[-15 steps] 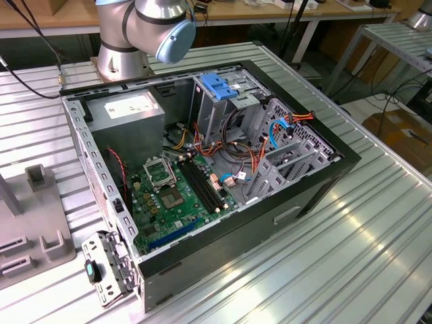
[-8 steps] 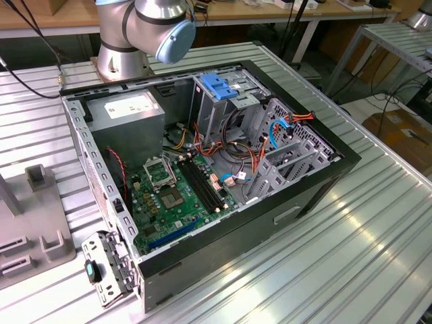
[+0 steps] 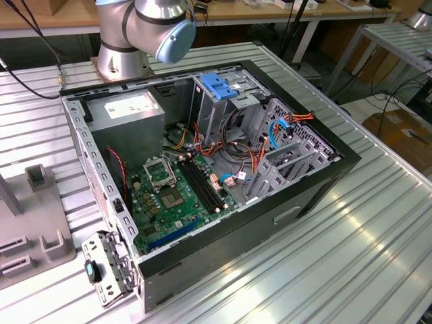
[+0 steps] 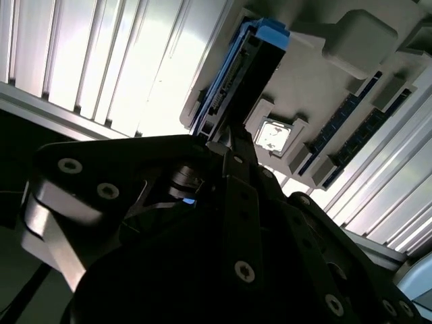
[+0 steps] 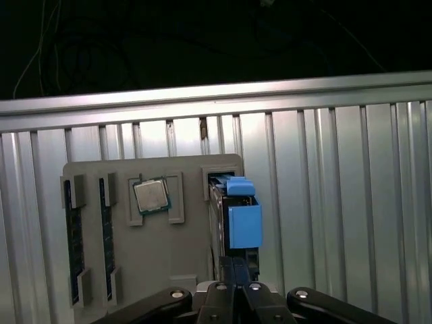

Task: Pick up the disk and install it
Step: 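Pick up the disk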

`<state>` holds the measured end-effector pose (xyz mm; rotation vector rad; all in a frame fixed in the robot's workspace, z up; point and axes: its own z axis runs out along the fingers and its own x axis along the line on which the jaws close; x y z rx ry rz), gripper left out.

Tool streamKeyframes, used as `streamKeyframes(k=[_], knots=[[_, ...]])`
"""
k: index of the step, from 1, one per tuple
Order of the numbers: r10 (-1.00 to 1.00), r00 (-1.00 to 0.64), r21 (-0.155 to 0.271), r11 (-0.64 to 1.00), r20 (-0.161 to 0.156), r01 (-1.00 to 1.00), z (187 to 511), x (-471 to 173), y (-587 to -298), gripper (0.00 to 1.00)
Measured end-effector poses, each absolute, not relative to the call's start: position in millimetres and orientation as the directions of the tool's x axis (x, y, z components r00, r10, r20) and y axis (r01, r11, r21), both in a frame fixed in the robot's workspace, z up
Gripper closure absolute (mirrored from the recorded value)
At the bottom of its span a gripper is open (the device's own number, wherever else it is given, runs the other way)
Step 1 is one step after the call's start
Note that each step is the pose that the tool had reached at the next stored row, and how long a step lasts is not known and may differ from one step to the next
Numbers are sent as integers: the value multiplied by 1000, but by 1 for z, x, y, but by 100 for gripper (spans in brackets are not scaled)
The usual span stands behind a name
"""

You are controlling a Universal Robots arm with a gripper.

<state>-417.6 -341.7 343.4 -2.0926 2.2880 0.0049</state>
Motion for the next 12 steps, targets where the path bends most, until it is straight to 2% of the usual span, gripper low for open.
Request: streamKeyframes(k=[12], knots=[[-996,-89,-24,89,-32,-996,342,-413,-342,89]])
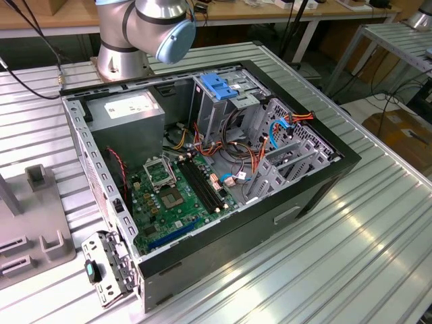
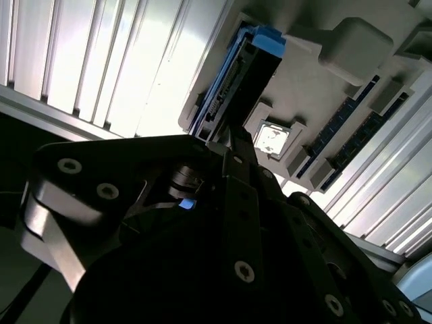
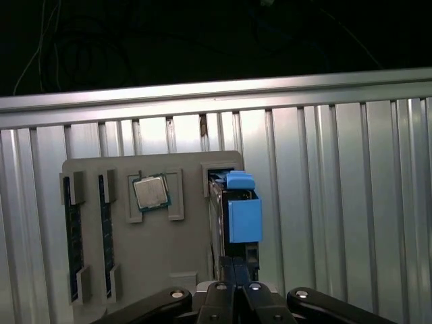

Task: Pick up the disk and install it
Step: 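Pick up the disk, then insert the disk into the insertion slot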

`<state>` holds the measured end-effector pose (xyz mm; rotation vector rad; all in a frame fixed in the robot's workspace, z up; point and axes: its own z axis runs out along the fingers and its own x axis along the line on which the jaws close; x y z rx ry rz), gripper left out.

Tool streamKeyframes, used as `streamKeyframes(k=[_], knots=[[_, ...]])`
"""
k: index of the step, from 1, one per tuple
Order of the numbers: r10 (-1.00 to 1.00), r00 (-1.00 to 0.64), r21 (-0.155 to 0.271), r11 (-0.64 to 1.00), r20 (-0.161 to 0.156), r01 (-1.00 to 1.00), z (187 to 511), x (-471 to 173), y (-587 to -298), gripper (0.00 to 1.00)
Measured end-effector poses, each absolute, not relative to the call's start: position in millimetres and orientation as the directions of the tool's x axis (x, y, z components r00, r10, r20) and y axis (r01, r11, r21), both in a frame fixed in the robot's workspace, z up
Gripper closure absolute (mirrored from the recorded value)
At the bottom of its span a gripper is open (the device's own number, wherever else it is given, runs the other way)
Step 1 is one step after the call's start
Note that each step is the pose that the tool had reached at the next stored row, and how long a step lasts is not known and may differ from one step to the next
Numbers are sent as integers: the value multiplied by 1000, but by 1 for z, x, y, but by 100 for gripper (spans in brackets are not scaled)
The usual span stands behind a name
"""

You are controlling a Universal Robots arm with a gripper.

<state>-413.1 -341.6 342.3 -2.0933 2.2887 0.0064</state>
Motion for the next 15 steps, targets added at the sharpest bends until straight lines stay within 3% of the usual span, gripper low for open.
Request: streamKeyframes(k=[15], knots=[[-996,-89,-24,89,-31,-996,339,-413,-337,89]])
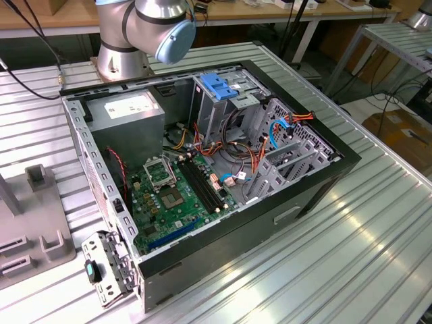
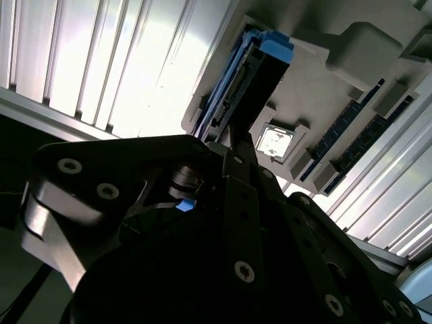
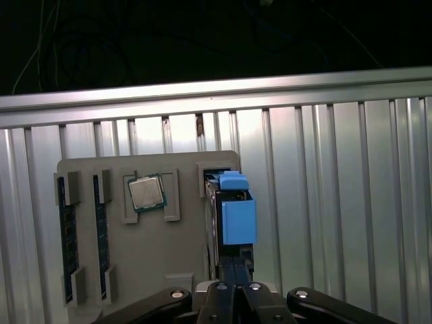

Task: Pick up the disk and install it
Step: 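Insert the disk into the insertion slot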

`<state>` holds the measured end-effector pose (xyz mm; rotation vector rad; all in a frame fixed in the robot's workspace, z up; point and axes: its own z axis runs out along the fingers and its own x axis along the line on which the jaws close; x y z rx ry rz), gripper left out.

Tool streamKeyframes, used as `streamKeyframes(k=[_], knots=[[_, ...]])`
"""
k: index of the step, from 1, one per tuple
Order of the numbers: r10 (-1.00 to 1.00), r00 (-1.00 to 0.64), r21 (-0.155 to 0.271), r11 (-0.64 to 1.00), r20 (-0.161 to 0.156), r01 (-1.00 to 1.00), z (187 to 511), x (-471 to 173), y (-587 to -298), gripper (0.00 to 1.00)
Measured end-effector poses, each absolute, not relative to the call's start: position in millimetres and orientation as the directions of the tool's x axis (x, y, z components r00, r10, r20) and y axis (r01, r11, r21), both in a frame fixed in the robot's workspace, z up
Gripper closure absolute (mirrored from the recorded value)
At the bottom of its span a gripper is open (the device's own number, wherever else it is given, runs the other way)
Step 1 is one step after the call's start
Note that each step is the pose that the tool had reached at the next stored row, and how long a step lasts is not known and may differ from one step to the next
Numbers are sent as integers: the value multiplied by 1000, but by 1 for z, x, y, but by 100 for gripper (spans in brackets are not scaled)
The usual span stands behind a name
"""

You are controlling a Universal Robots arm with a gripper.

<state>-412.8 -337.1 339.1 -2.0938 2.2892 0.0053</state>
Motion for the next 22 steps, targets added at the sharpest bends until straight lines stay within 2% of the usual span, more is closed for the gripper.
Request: streamKeyframes(k=[12,13,14,17,18,19,22], knots=[[-996,-89,-24,89,-31,-996,339,-413,-337,89],[-996,-89,-24,89,-31,-996,339,-413,-337,76],[-996,-89,-24,89,-31,-996,339,-413,-337,76],[-996,-89,-24,89,-31,-996,339,-413,-337,58],[-996,-89,-24,89,-31,-996,339,-413,-337,58],[-996,-89,-24,89,-31,-996,339,-413,-337,52],[-996,-89,-24,89,-31,-996,335,-413,-337,52]])
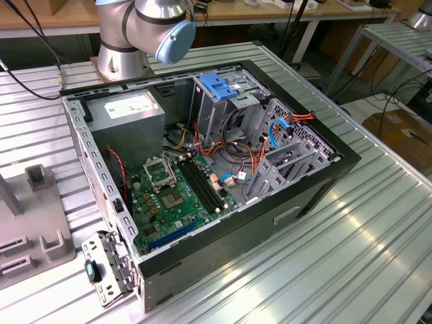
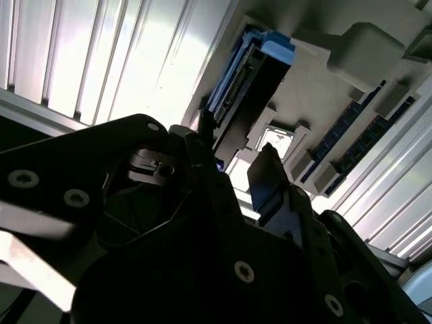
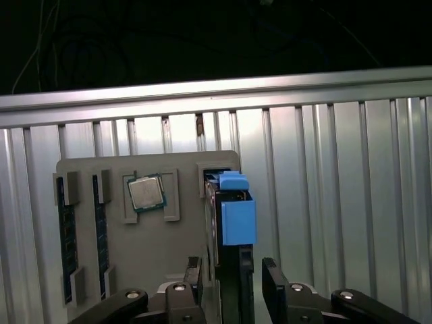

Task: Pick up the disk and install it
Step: 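Insert the disk into the insertion slot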

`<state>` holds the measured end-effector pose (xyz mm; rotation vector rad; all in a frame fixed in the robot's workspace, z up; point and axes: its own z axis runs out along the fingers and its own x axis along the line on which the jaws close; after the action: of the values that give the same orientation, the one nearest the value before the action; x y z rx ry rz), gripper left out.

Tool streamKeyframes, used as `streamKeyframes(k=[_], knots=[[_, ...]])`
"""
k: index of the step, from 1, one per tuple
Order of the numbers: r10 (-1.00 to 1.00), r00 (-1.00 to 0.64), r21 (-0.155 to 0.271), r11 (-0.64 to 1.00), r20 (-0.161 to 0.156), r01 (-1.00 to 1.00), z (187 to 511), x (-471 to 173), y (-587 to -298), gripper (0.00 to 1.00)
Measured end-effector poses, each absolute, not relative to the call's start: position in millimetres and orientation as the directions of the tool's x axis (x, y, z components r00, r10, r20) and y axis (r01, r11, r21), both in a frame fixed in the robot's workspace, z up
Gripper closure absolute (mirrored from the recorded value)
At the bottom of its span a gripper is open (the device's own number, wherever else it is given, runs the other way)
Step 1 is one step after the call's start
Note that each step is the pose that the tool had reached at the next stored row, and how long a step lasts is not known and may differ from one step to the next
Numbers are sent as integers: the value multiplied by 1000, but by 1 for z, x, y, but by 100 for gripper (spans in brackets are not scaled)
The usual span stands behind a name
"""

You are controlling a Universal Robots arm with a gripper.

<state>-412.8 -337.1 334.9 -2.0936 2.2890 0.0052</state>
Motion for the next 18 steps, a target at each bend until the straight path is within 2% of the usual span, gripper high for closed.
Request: streamKeyframes(k=[12,18], knots=[[-996,-83,-24,84,-31,-996,304,-413,-337,52],[-996,-82,-24,83,-31,-996,304,-413,-337,52]])
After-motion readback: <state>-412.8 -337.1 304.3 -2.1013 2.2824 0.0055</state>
